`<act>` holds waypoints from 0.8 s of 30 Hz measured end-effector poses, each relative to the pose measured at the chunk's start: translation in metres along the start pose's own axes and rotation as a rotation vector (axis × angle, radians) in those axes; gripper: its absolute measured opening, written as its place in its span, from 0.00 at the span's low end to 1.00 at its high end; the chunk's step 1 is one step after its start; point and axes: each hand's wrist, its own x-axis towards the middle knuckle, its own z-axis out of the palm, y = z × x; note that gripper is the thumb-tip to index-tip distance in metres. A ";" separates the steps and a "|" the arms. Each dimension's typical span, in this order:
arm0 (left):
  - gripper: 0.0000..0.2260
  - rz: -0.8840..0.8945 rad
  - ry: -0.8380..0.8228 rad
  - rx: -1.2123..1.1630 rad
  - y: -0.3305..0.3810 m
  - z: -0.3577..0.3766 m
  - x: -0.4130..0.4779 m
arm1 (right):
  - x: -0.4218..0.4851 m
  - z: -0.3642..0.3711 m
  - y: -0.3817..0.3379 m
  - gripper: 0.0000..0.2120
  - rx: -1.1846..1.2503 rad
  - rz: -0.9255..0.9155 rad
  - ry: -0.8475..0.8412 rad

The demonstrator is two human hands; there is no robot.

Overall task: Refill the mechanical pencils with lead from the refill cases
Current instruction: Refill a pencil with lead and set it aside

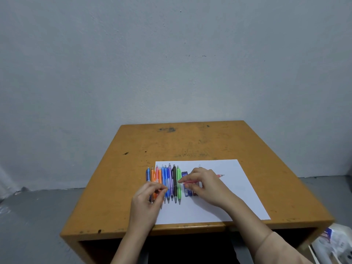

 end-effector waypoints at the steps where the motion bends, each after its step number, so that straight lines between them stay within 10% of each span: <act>1: 0.11 0.001 0.004 0.001 -0.001 0.000 0.000 | 0.000 0.000 0.000 0.12 -0.002 0.003 -0.002; 24: 0.07 -0.031 0.023 0.009 -0.003 0.001 0.000 | -0.002 0.001 -0.001 0.11 -0.004 -0.004 0.055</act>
